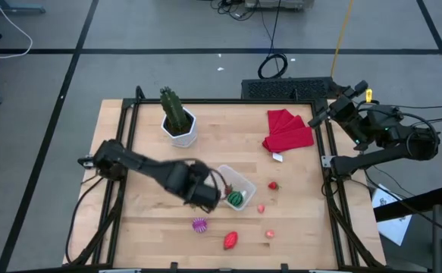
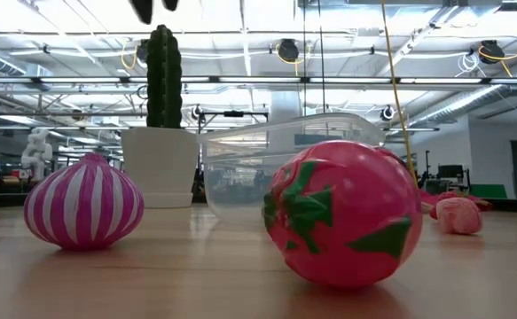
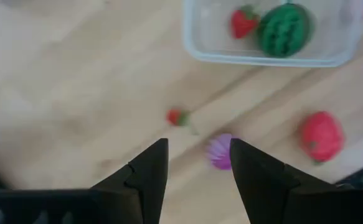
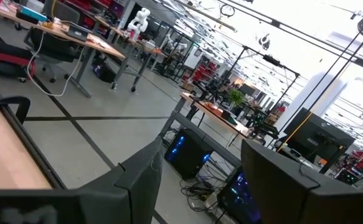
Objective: Pick and placing Produce into tupperware
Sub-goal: Put the bottom strawberry into the transparent bin
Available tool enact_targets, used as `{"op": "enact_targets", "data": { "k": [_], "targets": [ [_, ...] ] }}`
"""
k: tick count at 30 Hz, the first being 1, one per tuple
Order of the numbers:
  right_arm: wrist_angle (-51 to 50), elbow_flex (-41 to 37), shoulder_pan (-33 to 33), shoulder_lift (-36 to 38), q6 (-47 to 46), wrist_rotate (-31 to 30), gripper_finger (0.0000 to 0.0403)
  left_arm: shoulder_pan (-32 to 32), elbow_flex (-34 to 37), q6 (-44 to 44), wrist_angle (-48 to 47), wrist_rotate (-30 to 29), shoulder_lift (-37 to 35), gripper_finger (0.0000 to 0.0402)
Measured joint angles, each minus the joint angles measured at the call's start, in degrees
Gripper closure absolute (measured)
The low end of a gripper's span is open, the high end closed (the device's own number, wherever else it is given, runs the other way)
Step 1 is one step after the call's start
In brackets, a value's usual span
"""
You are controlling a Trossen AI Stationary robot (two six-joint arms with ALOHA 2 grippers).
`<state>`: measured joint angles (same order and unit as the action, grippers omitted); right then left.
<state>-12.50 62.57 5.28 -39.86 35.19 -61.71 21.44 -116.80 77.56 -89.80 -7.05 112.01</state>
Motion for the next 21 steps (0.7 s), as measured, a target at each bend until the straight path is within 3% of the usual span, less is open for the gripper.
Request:
{"op": "enact_targets", "data": {
  "k": [12, 21],
  "targets": [
    [0.0, 0.0, 0.0, 0.0, 0.0, 0.0, 0.0193, 4.0, 13.9, 31.8, 9.8, 4.0, 0.1, 0.0227],
    [0.0, 0.0, 0.0, 0.0, -0.4, 0.0, 0.0193, 2.6, 24.4, 40.6, 20.5, 4.2, 0.1, 0.0227]
  ]
}}
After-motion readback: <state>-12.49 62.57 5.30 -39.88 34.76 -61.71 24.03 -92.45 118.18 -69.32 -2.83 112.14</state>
